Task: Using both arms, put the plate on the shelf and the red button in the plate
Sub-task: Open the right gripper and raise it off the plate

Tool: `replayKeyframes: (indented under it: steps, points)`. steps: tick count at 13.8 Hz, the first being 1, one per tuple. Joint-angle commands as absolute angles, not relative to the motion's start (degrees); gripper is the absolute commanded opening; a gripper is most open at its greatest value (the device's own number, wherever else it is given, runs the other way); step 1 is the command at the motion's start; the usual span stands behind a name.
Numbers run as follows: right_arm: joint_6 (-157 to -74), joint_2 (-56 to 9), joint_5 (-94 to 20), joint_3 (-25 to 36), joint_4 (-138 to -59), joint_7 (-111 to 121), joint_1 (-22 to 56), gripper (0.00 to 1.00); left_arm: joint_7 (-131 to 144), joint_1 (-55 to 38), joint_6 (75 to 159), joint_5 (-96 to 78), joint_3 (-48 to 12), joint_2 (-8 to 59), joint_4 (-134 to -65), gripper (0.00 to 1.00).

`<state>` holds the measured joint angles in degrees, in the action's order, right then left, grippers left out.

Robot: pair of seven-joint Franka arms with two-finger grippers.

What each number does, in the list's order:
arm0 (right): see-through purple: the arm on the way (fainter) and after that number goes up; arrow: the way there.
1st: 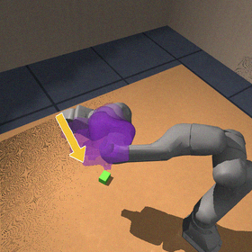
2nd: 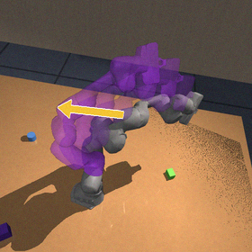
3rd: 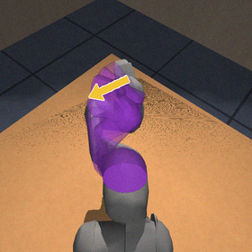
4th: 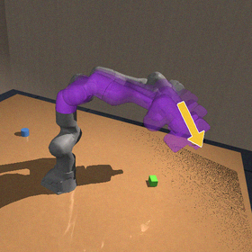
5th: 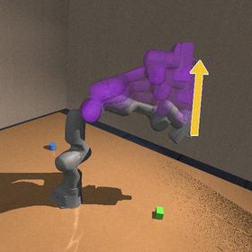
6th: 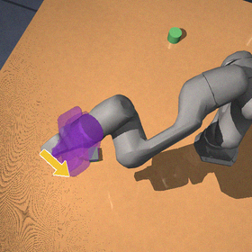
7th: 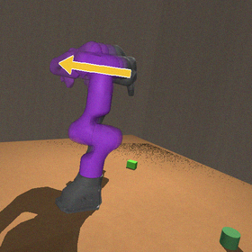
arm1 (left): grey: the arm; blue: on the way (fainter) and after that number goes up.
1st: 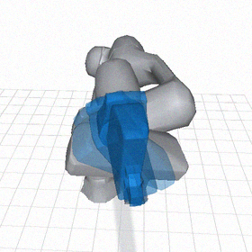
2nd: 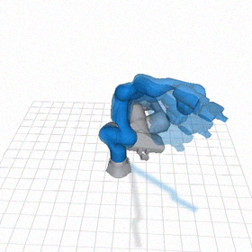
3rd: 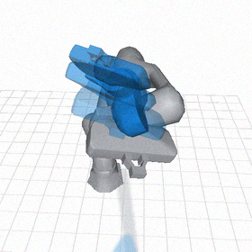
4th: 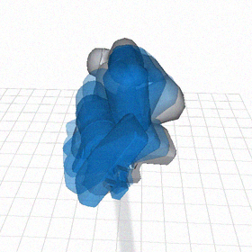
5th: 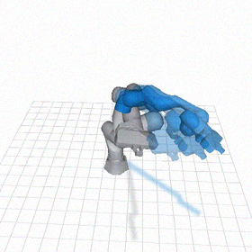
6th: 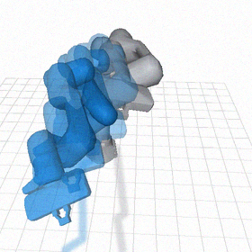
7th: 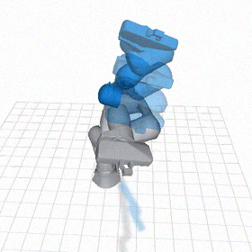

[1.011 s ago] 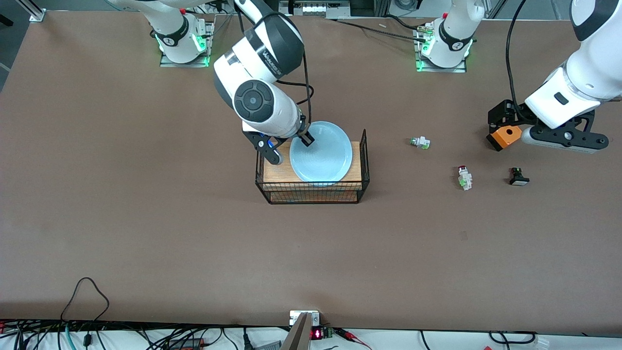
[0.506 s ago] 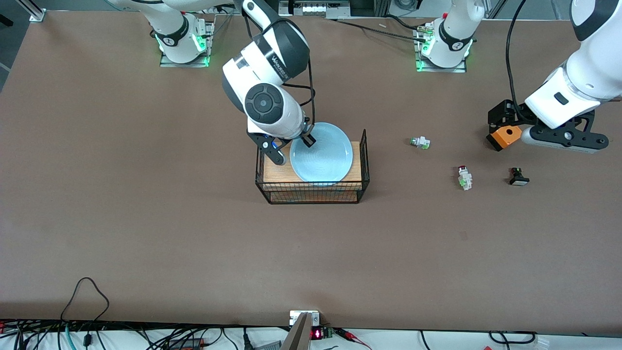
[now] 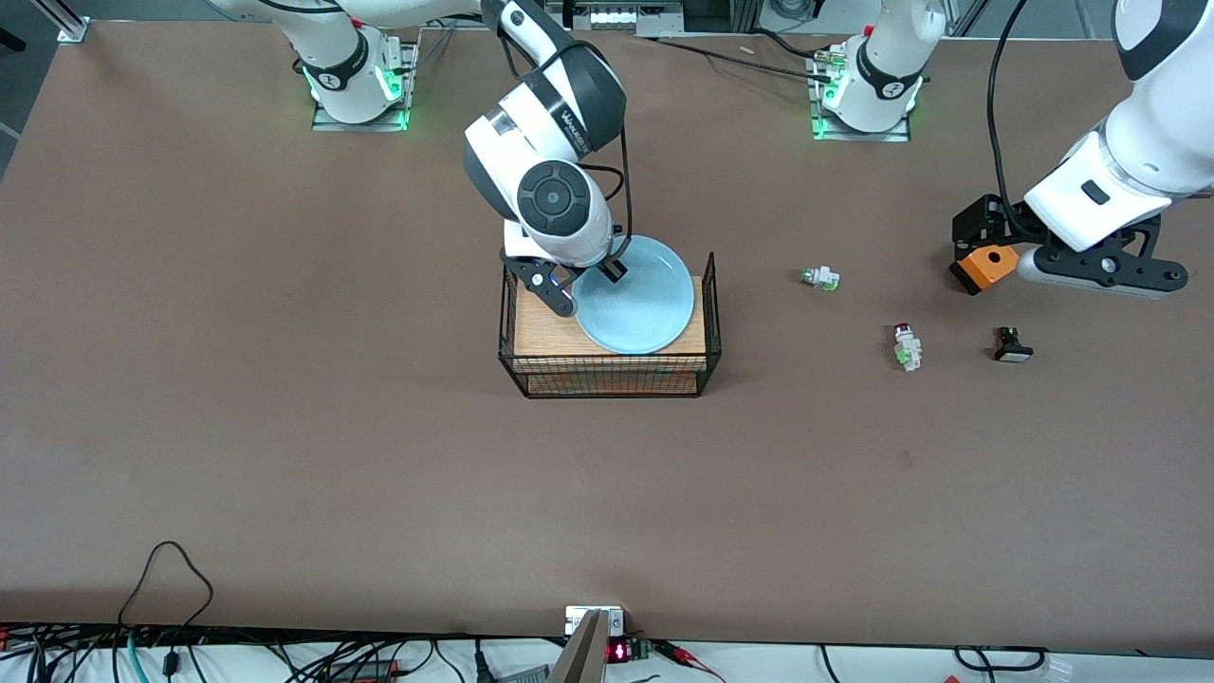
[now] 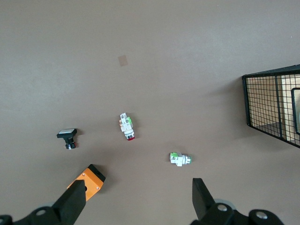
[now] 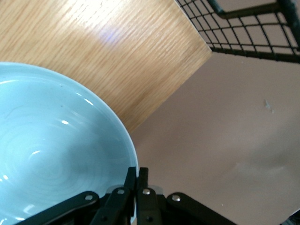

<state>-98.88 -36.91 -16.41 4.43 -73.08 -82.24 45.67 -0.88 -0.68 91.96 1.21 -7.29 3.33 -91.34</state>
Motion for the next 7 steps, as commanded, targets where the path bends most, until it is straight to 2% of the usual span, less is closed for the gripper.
replayKeyframes:
  steps: [1, 3, 4, 7]
  points:
    - [-99.40, -37.53, -14.94, 4.92, -73.74, -83.23, 46.84, 0.00, -1.05, -0.79, 90.44, 2.11, -7.38, 4.13, -89.38, 1.00]
    - [-99.32, -37.53, -14.85, 4.92, -73.65, -82.80, 46.76, 0.06, -1.32, -0.79, 90.44, 2.11, -7.38, 4.13, -89.38, 1.00]
    - [-99.14, -37.44, -14.85, 5.01, -73.57, -82.62, 46.41, 0.17, -1.32, -0.79, 90.44, 2.11, -7.38, 4.13, -89.38, 1.00]
    - [-98.88, -37.18, -14.94, 5.18, -73.30, -82.18, 45.97, 0.38, -1.32, -0.79, 90.44, 2.11, -7.38, 4.22, -89.38, 1.00]
